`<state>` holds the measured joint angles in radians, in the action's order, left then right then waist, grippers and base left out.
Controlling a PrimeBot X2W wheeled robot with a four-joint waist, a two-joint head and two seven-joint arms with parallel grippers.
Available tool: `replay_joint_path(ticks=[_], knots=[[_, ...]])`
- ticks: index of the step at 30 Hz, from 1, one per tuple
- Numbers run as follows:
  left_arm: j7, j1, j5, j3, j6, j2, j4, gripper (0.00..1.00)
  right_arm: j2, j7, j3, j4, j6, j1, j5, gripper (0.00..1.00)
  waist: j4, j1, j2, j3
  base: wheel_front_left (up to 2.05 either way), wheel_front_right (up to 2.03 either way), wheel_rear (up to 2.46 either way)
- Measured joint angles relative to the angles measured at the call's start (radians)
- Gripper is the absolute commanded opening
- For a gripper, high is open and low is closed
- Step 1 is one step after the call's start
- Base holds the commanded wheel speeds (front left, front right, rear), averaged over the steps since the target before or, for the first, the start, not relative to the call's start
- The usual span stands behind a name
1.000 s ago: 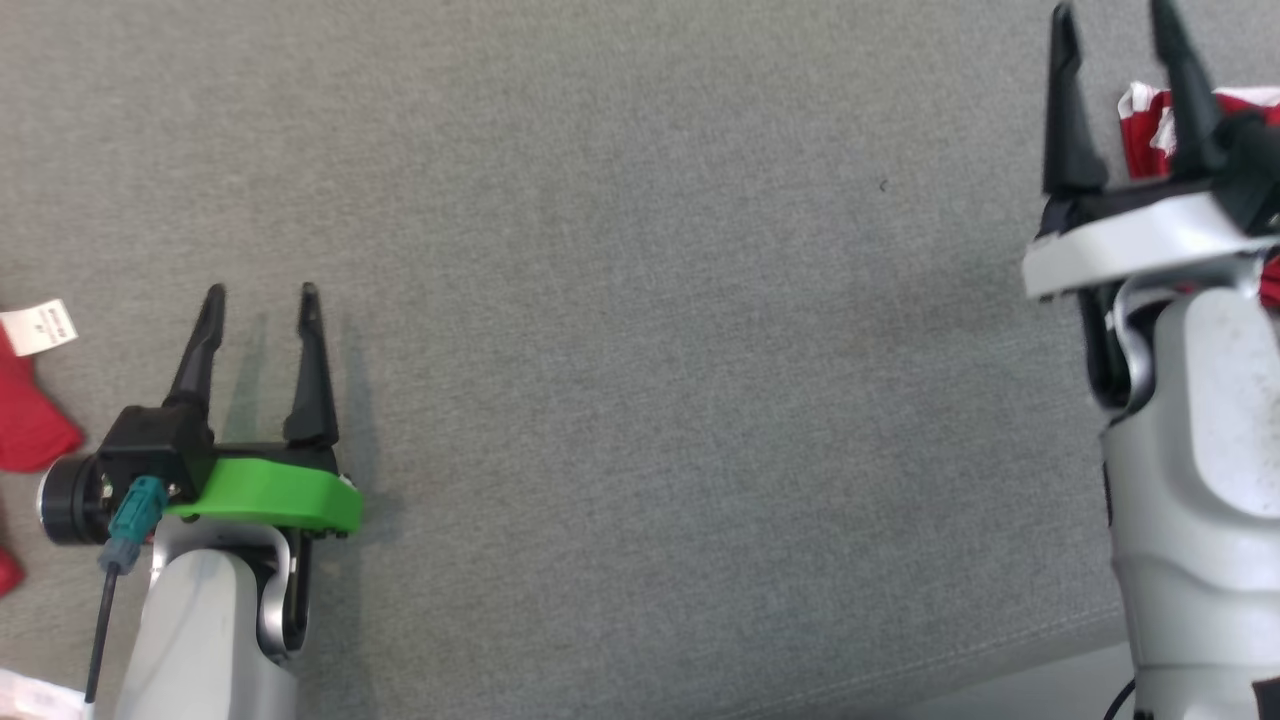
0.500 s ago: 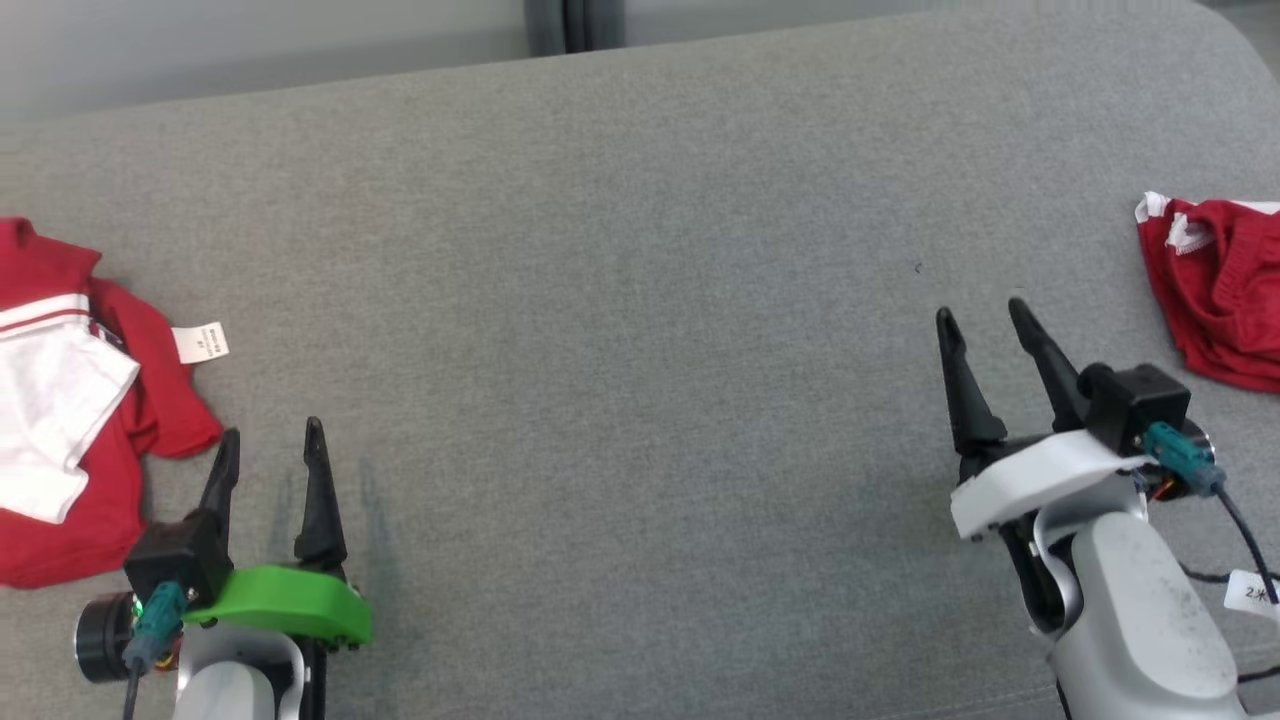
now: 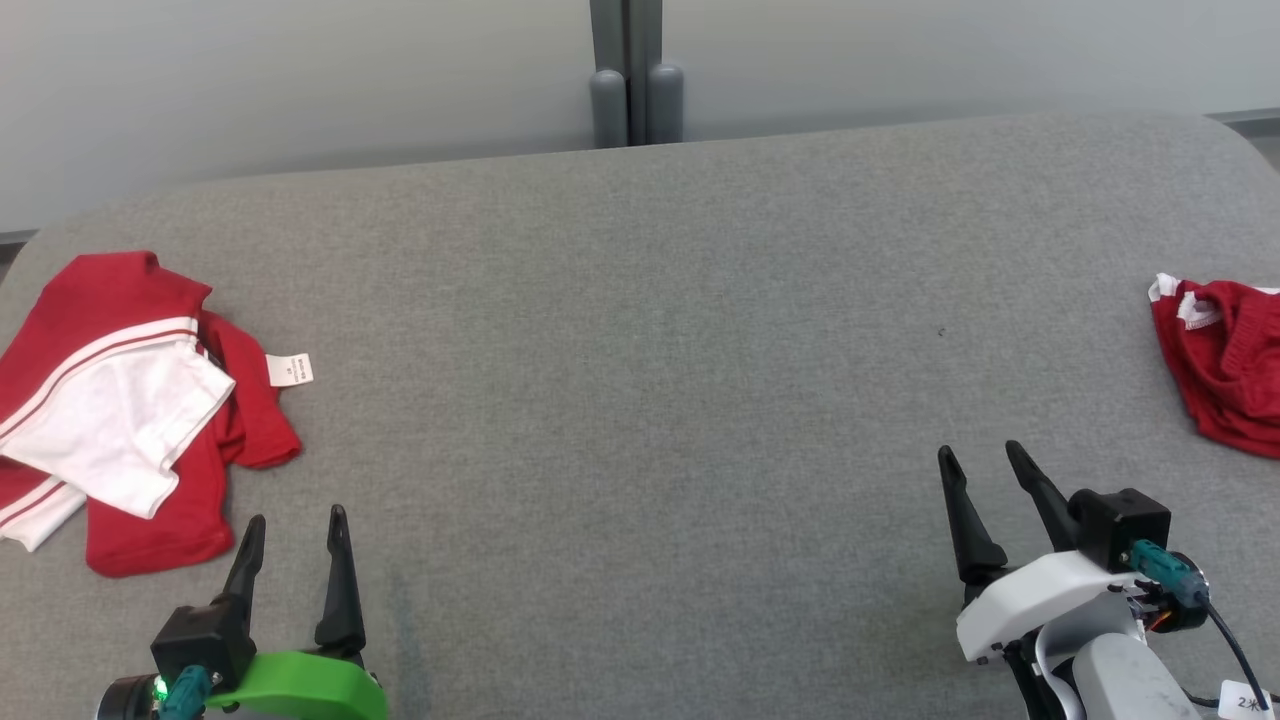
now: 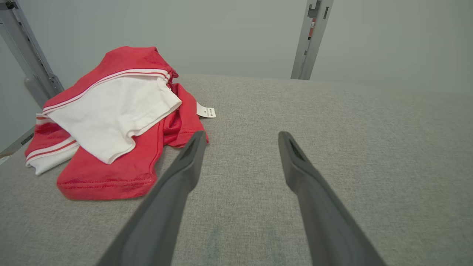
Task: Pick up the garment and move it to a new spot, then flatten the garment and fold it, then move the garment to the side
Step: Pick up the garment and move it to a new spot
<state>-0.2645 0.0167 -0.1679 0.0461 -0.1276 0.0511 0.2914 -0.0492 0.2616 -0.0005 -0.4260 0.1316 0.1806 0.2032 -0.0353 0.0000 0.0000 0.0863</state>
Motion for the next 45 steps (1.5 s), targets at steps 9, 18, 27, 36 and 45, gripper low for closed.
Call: replay_joint_path(ticks=[9,18,27,36,45], knots=[[0.000,0.024,-0.032,-0.022,-0.001,-0.003,0.022,1.00,-0.001,0.000,0.003,0.011,0.000,0.007,-0.002,1.00,0.044,0.0000,0.0000,0.019,0.00,0.00,0.00],[0.000,0.056,-0.069,0.007,0.018,-0.002,0.071,1.00,0.000,0.000,0.015,0.010,0.000,0.013,-0.016,1.00,0.180,0.0000,0.0000,0.041,0.00,0.00,0.00],[0.000,0.046,-0.127,0.055,0.027,-0.001,0.106,1.00,0.001,0.000,0.048,-0.029,0.000,0.022,-0.016,1.00,0.352,0.0000,0.0000,0.056,0.00,0.00,0.00],[0.000,0.042,-0.150,0.047,0.025,-0.002,0.137,1.00,0.002,0.000,0.056,-0.056,0.000,0.056,-0.040,1.00,0.462,0.0000,0.0000,0.084,0.00,0.00,0.00],[0.000,0.200,-0.166,0.083,0.004,0.000,0.167,1.00,0.001,0.000,0.037,-0.049,0.000,0.116,-0.103,1.00,0.444,0.0000,0.0000,0.162,0.00,0.00,0.00]])
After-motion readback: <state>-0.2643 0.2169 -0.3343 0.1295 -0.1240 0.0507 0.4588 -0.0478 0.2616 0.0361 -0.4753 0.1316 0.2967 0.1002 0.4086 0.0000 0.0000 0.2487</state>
